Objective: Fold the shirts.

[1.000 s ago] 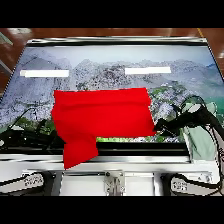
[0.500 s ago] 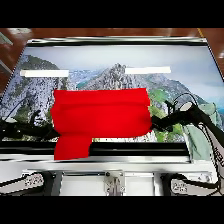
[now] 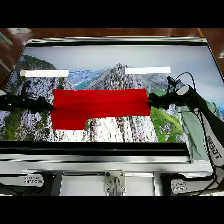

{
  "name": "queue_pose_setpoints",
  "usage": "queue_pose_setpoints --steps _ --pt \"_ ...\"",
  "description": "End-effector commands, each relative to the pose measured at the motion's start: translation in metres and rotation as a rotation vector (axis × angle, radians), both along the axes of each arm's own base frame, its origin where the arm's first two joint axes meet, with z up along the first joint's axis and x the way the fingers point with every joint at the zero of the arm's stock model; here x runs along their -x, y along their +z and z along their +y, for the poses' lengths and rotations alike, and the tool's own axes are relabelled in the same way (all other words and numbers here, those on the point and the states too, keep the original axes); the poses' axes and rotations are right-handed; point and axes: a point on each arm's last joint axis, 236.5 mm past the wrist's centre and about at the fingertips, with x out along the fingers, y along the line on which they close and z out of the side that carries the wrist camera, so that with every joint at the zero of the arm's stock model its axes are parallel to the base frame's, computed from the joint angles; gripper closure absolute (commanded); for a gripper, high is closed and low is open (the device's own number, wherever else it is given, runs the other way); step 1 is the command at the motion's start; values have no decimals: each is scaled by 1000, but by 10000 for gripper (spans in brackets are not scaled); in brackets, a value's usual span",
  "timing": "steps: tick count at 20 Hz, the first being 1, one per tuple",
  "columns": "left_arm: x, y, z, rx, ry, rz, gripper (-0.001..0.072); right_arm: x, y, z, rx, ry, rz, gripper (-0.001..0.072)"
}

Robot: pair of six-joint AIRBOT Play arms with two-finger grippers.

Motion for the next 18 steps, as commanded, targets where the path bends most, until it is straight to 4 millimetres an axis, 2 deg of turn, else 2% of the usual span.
queue_pose_setpoints --steps 1,4,8,11,14,18 --pt "-54 10 -8 28 6 -41 670 -50 7 3 -18 -58 -70 655" --pt "-88 7 -4 51 40 -45 670 -75 0 6 -48 -84 -74 654" --pt "-123 10 7 56 79 -113 670 -87 -21 8 -86 -129 -58 654" --pt "-136 -4 13 53 125 -105 670 -89 -31 7 -86 -144 -52 654" --pt "-143 -23 17 50 159 -91 670 -97 -31 4 -88 -174 -77 653" --pt "-159 -25 26 17 215 -138 670 -101 -29 5 -105 -193 -87 627"
